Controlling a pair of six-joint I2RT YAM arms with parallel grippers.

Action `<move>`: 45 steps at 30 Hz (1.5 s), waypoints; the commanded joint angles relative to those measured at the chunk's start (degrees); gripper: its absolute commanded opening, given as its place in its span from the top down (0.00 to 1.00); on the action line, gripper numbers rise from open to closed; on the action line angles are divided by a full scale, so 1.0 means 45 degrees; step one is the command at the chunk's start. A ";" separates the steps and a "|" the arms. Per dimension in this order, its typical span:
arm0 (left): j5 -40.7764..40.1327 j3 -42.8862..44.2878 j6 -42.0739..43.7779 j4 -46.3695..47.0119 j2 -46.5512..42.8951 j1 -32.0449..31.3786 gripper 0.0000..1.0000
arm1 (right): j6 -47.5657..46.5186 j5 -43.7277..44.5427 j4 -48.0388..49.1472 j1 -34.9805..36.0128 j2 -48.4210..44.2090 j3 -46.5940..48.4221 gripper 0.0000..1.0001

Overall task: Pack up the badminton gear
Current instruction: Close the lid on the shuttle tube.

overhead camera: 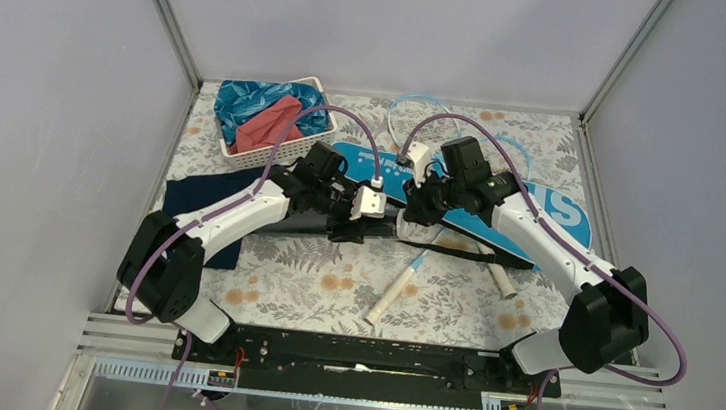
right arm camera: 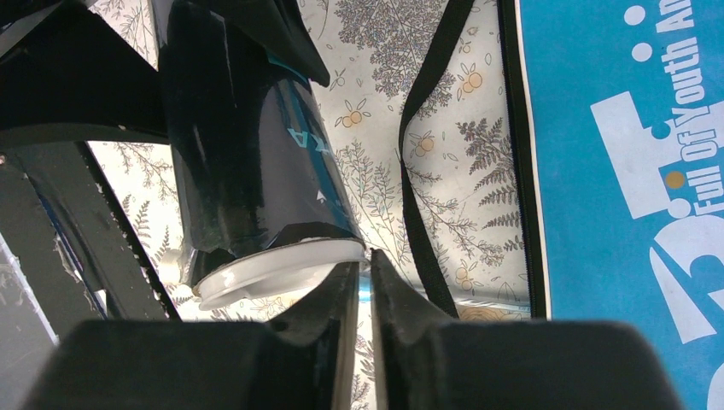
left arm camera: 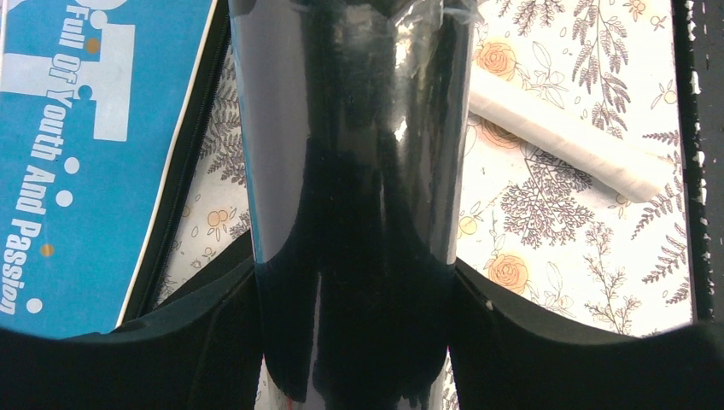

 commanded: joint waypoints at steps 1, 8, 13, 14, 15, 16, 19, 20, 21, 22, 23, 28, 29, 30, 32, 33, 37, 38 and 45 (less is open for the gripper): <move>0.0413 0.0019 -0.0192 0.1915 -0.0427 -0.0202 1.00 | 0.0097 -0.0616 0.0173 0.0441 -0.0081 0.0266 0.73; 0.0402 -0.0030 -0.0077 0.1750 -0.0510 -0.0211 1.00 | -0.0199 -0.0312 -0.0116 0.0303 -0.0210 0.0524 0.57; 0.0351 -0.0057 0.0050 0.1665 -0.0534 -0.0211 1.00 | -0.0418 -0.0465 -0.0408 0.0091 -0.0445 0.0685 0.52; 0.0357 -0.0066 0.0078 0.1665 -0.0548 -0.0211 1.00 | -0.0438 -0.0500 -0.0457 0.0015 -0.0491 0.0734 0.51; 0.0382 -0.0082 0.0113 0.1662 -0.0557 -0.0211 1.00 | -0.0440 -0.0548 -0.0510 -0.0026 -0.0522 0.0764 0.51; 0.0392 -0.0086 0.0144 0.1650 -0.0546 -0.0211 1.00 | -0.0457 -0.0579 -0.0541 -0.0063 -0.0560 0.0797 0.51; 0.0463 -0.0106 0.0409 0.1482 -0.0531 -0.0211 1.00 | -0.0541 -0.0714 -0.0685 -0.0153 -0.0587 0.0967 0.50; 0.0486 -0.0106 0.0482 0.1434 -0.0535 -0.0202 1.00 | -0.0597 -0.0807 -0.0739 -0.0150 -0.0578 0.1010 0.50; 0.0518 -0.0116 0.0574 0.1345 -0.0526 -0.0208 1.00 | -0.0628 -0.0916 -0.0789 -0.0152 -0.0559 0.1079 0.50; 0.0546 -0.0110 0.0702 0.1254 -0.0525 -0.0201 1.00 | -0.0647 -0.0983 -0.0919 -0.0155 -0.0494 0.1178 0.50; 0.0530 -0.0117 0.0836 0.1169 -0.0539 -0.0227 1.00 | -0.0681 -0.1041 -0.1046 -0.0165 -0.0417 0.1298 0.50; 0.0038 -0.0165 0.1105 0.1070 -0.0654 -0.0373 1.00 | -0.0593 -0.1204 -0.1356 -0.0154 -0.0069 0.1639 0.54; -0.0085 -0.0182 0.1172 0.1080 -0.0675 -0.0436 1.00 | -0.0535 -0.1242 -0.1408 -0.0157 0.0024 0.1700 0.55; -0.0254 -0.0184 0.1248 0.1084 -0.0700 -0.0503 1.00 | -0.0479 -0.1254 -0.1498 -0.0143 0.0129 0.1781 0.56; -0.0528 -0.0187 0.1304 0.1091 -0.0719 -0.0605 1.00 | -0.0422 -0.1274 -0.1720 -0.0132 0.0341 0.1950 0.58; -0.0600 -0.0170 0.1321 0.1088 -0.0749 -0.0629 1.00 | -0.0411 -0.1275 -0.1769 -0.0137 0.0408 0.1978 0.58; -0.0589 -0.0186 0.1126 0.1294 -0.0875 -0.0639 1.00 | -0.0168 -0.1350 -0.1480 -0.0077 0.0467 0.1647 0.60; -0.0554 -0.0185 0.1084 0.1340 -0.0896 -0.0655 1.00 | -0.0109 -0.1382 -0.1382 -0.0038 0.0465 0.1564 0.60; -0.0599 -0.0299 0.1167 0.1364 -0.0972 -0.0794 1.00 | 0.0187 -0.1461 -0.1220 0.0103 0.0610 0.1535 0.63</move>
